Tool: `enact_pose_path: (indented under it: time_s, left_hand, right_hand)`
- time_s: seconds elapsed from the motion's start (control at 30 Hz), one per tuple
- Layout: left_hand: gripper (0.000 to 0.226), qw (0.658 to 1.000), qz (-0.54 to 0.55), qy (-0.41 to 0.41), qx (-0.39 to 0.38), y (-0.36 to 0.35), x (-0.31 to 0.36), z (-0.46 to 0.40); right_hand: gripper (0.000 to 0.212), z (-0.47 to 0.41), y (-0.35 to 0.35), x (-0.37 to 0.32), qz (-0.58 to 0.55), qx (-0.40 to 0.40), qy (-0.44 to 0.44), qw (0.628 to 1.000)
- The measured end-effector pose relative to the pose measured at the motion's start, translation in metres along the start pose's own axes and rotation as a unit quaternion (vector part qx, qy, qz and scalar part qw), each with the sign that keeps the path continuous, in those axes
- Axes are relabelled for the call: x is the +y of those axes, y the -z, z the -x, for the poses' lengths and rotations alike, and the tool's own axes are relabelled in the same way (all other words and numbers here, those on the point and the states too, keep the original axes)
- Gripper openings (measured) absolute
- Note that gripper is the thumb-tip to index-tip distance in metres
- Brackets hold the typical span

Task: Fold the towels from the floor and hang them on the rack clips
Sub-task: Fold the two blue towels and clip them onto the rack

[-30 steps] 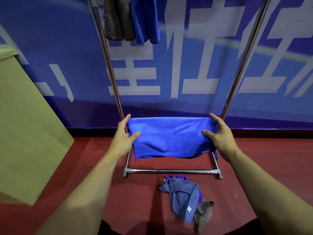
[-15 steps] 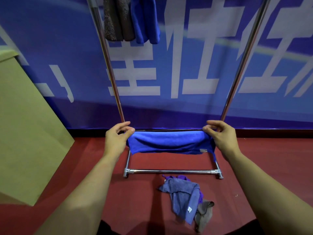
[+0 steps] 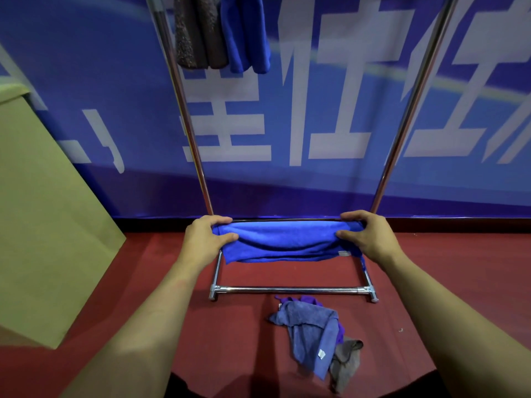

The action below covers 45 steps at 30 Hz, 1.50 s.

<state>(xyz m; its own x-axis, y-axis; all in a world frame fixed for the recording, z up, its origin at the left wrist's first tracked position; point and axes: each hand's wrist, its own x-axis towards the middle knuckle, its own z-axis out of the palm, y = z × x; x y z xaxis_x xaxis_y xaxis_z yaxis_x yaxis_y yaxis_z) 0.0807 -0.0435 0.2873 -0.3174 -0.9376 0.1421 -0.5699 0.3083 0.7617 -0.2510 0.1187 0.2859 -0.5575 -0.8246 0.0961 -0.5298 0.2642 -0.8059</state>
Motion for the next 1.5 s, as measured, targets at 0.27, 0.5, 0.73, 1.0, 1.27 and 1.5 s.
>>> enact_pose_path:
  time_s: [0.27, 0.5, 0.73, 1.0, 1.27, 1.5]
  left_hand:
    - [0.036, 0.997, -0.065, -0.038, 0.004, -0.001, 0.003, 0.0]
    - [0.033, 0.994, -0.098, -0.047, -0.007, 0.003, -0.001, -0.003]
    - [0.018, 1.0, -0.007, -0.004, -0.004, 0.006, -0.001, -0.002]
    - [0.021, 0.988, 0.14, 0.05, -0.042, -0.002, -0.007, -0.003]
    - [0.012, 0.962, 0.26, 0.06, 0.054, -0.007, 0.004, -0.002]
    - [0.01, 0.979, 0.2, -0.037, 0.026, -0.008, 0.031, 0.006]
  right_hand:
    - [0.032, 0.001, 0.003, 0.002, 0.044, 0.016, -0.012, 0.999]
    - [0.03, 0.0, 0.008, 0.005, 0.054, 0.019, -0.009, 0.998]
    - [0.01, -0.003, 0.015, 0.012, -0.002, 0.018, -0.033, 0.999]
    - [0.014, 0.0, 0.013, 0.012, -0.004, 0.0, -0.025, 1.0]
    - [0.014, 0.003, 0.009, 0.008, -0.031, -0.037, -0.019, 0.999]
    - [0.016, 0.008, 0.003, 0.015, -0.037, -0.106, -0.021, 0.993]
